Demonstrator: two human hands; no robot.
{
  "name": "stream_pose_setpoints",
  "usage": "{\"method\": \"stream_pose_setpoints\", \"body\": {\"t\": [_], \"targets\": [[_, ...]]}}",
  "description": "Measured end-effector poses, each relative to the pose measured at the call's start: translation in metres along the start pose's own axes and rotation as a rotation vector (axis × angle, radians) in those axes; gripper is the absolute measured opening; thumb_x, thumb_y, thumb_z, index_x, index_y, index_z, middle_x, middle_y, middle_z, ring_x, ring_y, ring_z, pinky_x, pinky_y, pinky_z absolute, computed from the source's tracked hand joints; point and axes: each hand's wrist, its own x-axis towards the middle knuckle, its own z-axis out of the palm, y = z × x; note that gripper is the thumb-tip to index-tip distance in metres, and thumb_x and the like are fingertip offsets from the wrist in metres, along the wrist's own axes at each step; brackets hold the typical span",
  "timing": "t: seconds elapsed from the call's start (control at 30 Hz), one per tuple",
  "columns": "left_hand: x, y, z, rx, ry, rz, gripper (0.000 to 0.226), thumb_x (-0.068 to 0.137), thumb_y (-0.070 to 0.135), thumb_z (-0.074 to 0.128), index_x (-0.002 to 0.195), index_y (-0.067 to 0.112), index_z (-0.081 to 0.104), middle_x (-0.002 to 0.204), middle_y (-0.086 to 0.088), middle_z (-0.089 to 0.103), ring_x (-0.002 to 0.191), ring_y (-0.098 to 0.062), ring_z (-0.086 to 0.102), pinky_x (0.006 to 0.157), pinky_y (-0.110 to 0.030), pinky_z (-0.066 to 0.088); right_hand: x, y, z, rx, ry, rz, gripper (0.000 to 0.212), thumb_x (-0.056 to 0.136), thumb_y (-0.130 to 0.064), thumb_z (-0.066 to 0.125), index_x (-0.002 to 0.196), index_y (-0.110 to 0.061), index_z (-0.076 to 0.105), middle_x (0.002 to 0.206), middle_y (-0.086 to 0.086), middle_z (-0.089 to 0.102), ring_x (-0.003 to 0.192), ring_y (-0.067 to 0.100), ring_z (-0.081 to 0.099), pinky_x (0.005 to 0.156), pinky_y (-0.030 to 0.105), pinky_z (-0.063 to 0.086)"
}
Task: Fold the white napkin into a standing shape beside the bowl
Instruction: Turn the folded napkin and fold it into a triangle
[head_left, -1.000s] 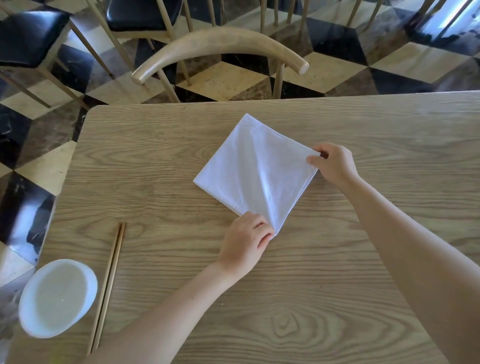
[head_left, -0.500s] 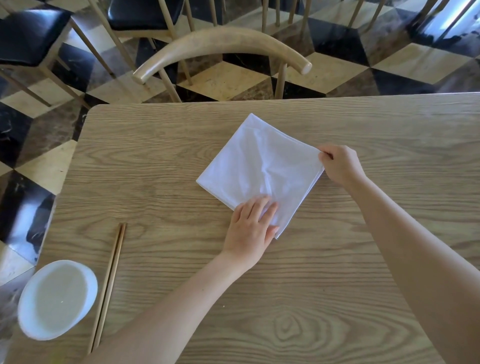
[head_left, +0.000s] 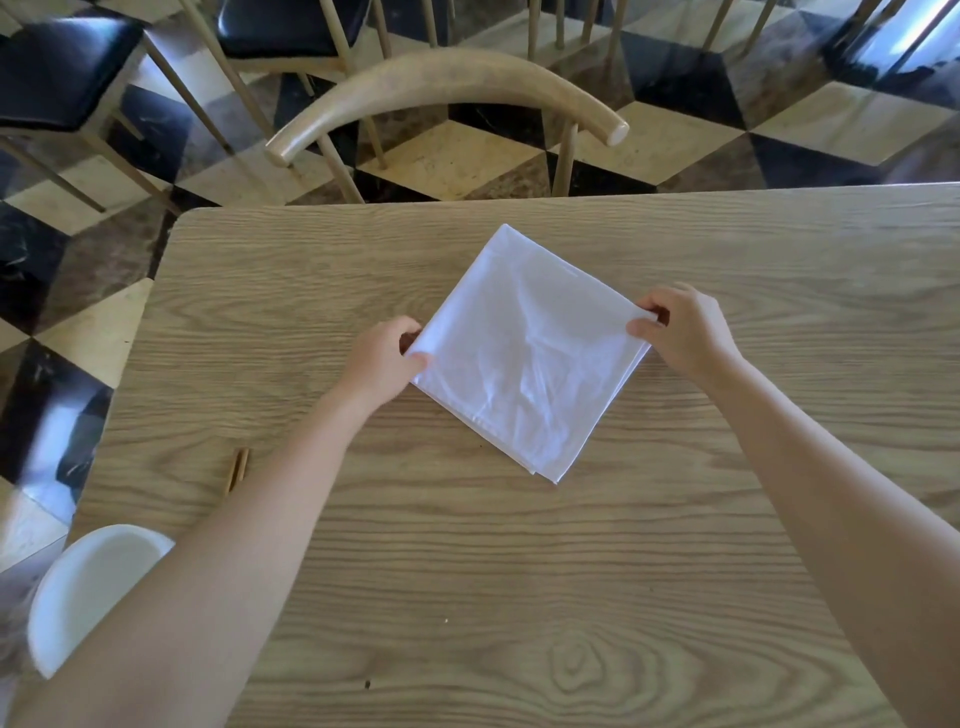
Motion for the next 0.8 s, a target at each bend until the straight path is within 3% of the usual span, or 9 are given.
{"method": "stream_pose_setpoints", "body": {"t": [0.1, 0.2, 0.3, 0.37, 0.43, 0.53, 0.63, 0.8], "targets": [[0.001, -0.004, -0.01, -0.099, -0.045, 0.005, 0.01, 0.078, 0.009, 0.068, 0.086, 0.015, 0.063, 0.08, 0.003, 0.063, 0.071, -0.014, 0.054, 0.061, -0.022, 0.039, 0.0, 0.005, 0.0, 0.01, -0.011, -0.067, 0.011, 0.076, -0.002, 0.063, 0.087, -0.007, 0.065, 0.083, 0.0, 0.052, 0.076, 0.019, 0.045, 0.061, 0.021, 0.026], [-0.004, -0.007, -0.006, -0.101, 0.03, 0.046, 0.018, 0.077, 0.008, 0.07, 0.069, 0.019, 0.057, 0.066, 0.011, 0.055, 0.06, -0.005, 0.047, 0.057, -0.019, 0.035, -0.003, 0.009, 0.0, 0.074, 0.022, -0.107, 0.016, 0.074, 0.004, 0.062, 0.084, -0.008, 0.066, 0.082, -0.001, 0.054, 0.072, 0.018, 0.046, 0.059, 0.014, 0.031], [-0.014, -0.012, 0.001, -0.046, 0.163, 0.131, 0.013, 0.076, 0.007, 0.069, 0.07, 0.011, 0.058, 0.066, 0.01, 0.055, 0.06, 0.003, 0.048, 0.056, -0.011, 0.035, -0.007, 0.013, 0.0, 0.12, 0.071, -0.097, 0.021, 0.069, 0.009, 0.063, 0.074, -0.012, 0.066, 0.077, 0.001, 0.054, 0.065, 0.013, 0.045, 0.061, 0.003, 0.034], [-0.018, -0.016, 0.004, -0.053, 0.218, 0.189, 0.009, 0.075, 0.002, 0.069, 0.074, 0.009, 0.063, 0.075, 0.004, 0.061, 0.064, 0.006, 0.051, 0.061, -0.004, 0.036, -0.009, 0.016, 0.0, 0.12, 0.082, -0.096, 0.025, 0.068, 0.012, 0.061, 0.071, -0.012, 0.066, 0.077, 0.006, 0.057, 0.063, 0.005, 0.045, 0.061, 0.003, 0.034], [-0.021, -0.019, 0.005, -0.05, 0.24, 0.224, 0.012, 0.075, -0.005, 0.066, 0.078, 0.007, 0.067, 0.079, -0.001, 0.064, 0.067, 0.003, 0.052, 0.062, -0.003, 0.037, -0.01, 0.018, -0.001, 0.11, 0.074, -0.111, 0.026, 0.067, 0.013, 0.06, 0.071, -0.012, 0.067, 0.08, 0.014, 0.061, 0.063, 0.009, 0.045, 0.063, 0.006, 0.034], [-0.023, -0.022, 0.006, 0.012, 0.238, 0.298, 0.024, 0.071, -0.015, 0.061, 0.077, 0.007, 0.071, 0.077, -0.008, 0.067, 0.063, -0.013, 0.053, 0.06, -0.007, 0.037, -0.011, 0.02, -0.002, 0.106, 0.055, -0.122, 0.027, 0.067, 0.014, 0.057, 0.071, -0.011, 0.068, 0.083, 0.017, 0.062, 0.064, 0.013, 0.046, 0.063, 0.006, 0.035], [-0.027, -0.024, 0.006, 0.037, 0.248, 0.345, 0.027, 0.07, -0.018, 0.061, 0.078, 0.006, 0.073, 0.082, -0.01, 0.07, 0.075, -0.024, 0.06, 0.067, -0.019, 0.04, -0.012, 0.021, -0.002, 0.106, 0.041, -0.123, 0.031, 0.067, 0.015, 0.052, 0.07, -0.012, 0.067, 0.086, 0.014, 0.064, 0.073, 0.026, 0.053, 0.066, 0.01, 0.037], [-0.032, -0.025, 0.008, 0.092, 0.298, 0.396, 0.028, 0.072, -0.017, 0.062, 0.081, 0.005, 0.075, 0.089, -0.011, 0.073, 0.088, -0.029, 0.064, 0.075, -0.032, 0.048, -0.016, 0.023, -0.003, 0.152, 0.03, -0.149, 0.032, 0.069, 0.017, 0.052, 0.07, -0.01, 0.068, 0.088, 0.008, 0.064, 0.081, 0.032, 0.057, 0.072, 0.016, 0.042]]}}
